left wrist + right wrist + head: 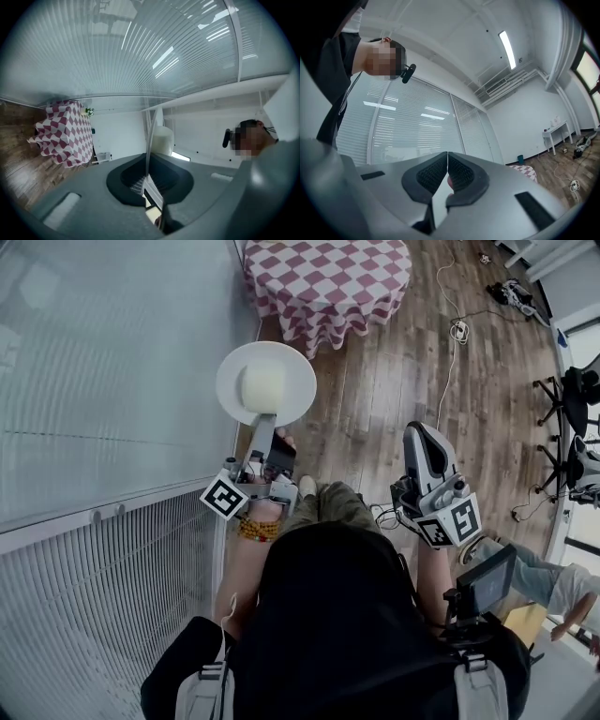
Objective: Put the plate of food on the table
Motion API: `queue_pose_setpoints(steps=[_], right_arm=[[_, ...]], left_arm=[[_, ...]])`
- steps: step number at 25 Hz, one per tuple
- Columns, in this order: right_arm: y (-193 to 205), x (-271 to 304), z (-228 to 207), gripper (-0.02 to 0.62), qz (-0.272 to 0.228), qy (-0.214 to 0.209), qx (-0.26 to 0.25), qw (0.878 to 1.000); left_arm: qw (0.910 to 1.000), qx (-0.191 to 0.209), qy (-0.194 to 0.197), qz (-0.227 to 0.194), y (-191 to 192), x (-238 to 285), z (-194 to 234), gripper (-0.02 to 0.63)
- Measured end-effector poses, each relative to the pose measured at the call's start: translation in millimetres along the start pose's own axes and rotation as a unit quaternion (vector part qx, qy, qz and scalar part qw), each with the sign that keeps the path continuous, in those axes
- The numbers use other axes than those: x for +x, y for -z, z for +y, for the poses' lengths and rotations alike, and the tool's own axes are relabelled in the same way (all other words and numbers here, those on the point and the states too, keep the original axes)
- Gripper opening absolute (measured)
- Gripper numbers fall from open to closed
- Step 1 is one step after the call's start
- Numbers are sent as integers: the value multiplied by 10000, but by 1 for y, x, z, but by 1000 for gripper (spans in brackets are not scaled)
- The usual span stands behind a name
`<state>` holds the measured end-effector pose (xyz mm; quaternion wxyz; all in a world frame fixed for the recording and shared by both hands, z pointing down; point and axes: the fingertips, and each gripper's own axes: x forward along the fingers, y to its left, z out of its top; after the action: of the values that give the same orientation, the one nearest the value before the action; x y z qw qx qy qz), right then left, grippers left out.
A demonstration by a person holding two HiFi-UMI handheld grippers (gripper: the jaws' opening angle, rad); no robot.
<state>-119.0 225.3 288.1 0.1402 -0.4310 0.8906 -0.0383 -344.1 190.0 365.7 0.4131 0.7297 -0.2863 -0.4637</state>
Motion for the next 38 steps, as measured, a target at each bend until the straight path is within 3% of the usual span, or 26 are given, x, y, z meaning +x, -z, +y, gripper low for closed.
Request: queue_pose_setpoints(steps=[6,12,20,31,38], right_arm=[[4,8,-33,11,-172,102,246,9995],[19,43,-78,11,-234,-95,440,9987],[-1,92,-185,11,-279,-218,496,9981],[-12,98,-326,11,-310,-86,568,9979],[-20,94,-384,11,-558,-33,794,9953]], left_arm=[[9996,-141,-252,20,11,13,17,15],[9974,-157,-678,-176,9,33,54,15],[9886,-184,-1363,-616,18,107,113,15],[9841,-200,-1526,-889,58,209,165,15],[9786,137,-1875,-836,73,235,173,15]])
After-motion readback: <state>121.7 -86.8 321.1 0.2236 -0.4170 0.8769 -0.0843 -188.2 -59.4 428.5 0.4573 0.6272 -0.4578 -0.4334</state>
